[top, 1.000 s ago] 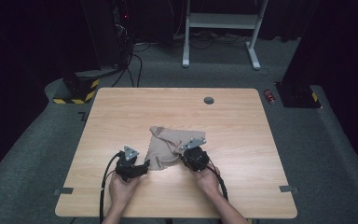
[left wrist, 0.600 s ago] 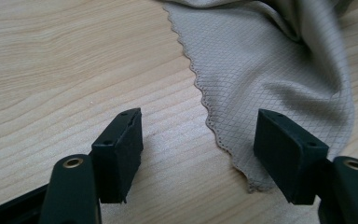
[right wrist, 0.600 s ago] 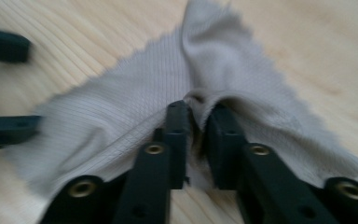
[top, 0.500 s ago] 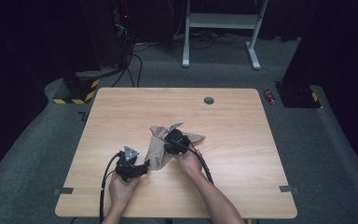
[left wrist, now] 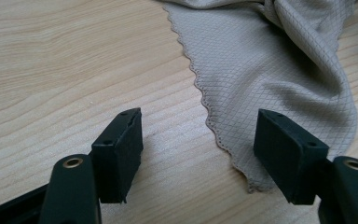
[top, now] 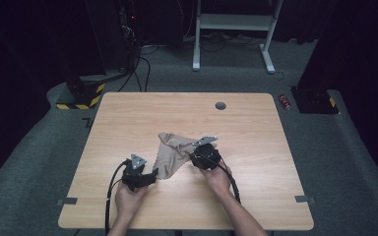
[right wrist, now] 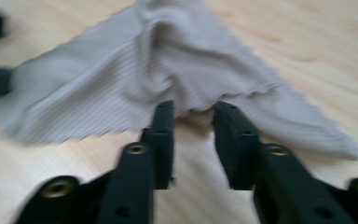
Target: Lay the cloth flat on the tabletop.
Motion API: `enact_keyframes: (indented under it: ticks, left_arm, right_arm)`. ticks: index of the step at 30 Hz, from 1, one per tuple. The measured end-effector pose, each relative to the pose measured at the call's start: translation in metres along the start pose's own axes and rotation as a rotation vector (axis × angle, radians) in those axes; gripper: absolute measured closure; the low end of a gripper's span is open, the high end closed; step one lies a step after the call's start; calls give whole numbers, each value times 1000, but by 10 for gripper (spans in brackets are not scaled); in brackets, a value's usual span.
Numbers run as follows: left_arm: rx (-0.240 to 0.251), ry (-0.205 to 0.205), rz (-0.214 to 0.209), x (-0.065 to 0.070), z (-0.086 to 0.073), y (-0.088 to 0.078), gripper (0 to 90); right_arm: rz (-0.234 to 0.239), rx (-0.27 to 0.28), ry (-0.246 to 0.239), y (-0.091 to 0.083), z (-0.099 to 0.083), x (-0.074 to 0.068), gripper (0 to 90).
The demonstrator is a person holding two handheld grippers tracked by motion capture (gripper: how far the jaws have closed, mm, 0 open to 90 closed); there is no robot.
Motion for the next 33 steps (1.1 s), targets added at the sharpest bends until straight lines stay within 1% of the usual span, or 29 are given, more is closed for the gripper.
enact_keyframes:
  ticks: [1,2,3,4,6,7,8,9,10,11,14,15,16,17,18,19,20,21,22,23,24,25,26,27,28,29,31,32,33]
  left_arm:
    - [0,0,0,0,0,0,330]
    - [0,0,0,0,0,0,330]
    - [1,0,0,0,0,0,330]
    - [0,0,0,0,0,0,330]
    - [1,0,0,0,0,0,330]
    - [1,0,0,0,0,0,330]
    - [1,0,0,0,0,0,330]
    - [-1,0,-1,0,0,0,330]
    - [0,0,-1,0,0,0,330]
    - [1,0,0,0,0,0,330]
    - [0,0,0,0,0,0,329]
    - [0,0,0,0,0,0,329]
    - [-1,0,-1,0,0,0,329]
    - [-1,1,-1,0,0,0,329]
    - [-1,1,-1,0,0,0,329]
    - [-1,0,0,0,0,0,329]
    - [-1,0,0,0,0,0,329]
    - [0,0,0,0,0,0,329]
    - [0,0,0,0,0,0,329]
    - [-1,0,-1,0,0,0,329]
    - [-1,0,-1,0,0,0,330]
    - [-1,0,-1,0,0,0,329]
    - [-1,0,-1,0,0,0,330]
    - [0,0,0,0,0,0,330]
    - [0,0,0,0,0,0,330]
    - [0,0,-1,0,0,0,330]
    - [0,1,-2,0,0,0,331]
    - [0,1,-2,0,0,0,330]
    - [0,2,-1,0,0,0,331]
  right_arm:
    - [-18,5,4,2,1,1,648]
    - [-18,5,4,2,1,1,648]
    - [-26,1,19,5,1,3,641]
    - [-16,-22,38,12,1,6,660]
    - [8,-40,52,18,-1,8,753]
    - [8,-40,52,18,-1,8,753]
    - [29,-46,60,21,-2,10,816]
    - [60,-36,80,21,-3,12,894]
    - [60,-36,80,21,-3,12,894]
    - [76,-9,78,11,-1,11,898]
    - [65,25,21,-10,2,10,898]
    - [65,25,21,-10,2,10,898]
    - [48,28,-20,-26,0,7,897]
    - [43,24,-37,-31,-2,6,896]
    - [43,24,-37,-31,-2,6,896]
    - [41,19,-64,-47,-8,2,895]
    - [41,19,-64,-47,-8,2,895]
    - [72,17,-68,-58,-17,-3,893]
    - [92,18,-59,-62,-21,-6,893]
    - [128,19,-45,-67,-30,-11,892]
    - [143,10,-37,-68,-39,-15,891]
    - [150,-2,-34,-68,-46,-18,890]
    - [150,-2,-34,-68,-46,-18,890]
    - [170,-45,-31,-65,-67,-24,850]
    - [170,-45,-31,-65,-67,-24,850]
    - [167,-46,-22,-65,-79,-25,795]
    - [154,-11,6,-69,-81,-22,756]
    - [154,-11,6,-69,-81,-22,756]
    - [129,42,40,-73,-75,-13,686]
Point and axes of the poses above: each handheld gripper's, and its own axes: y roughly forward along the jaws, z roughly out of its top, x roughly to its right, the point moved 4 cm from there along y, roughly forward along the jaws, and after that the axes turned 5 degrees about z, right-handed, at the moved point
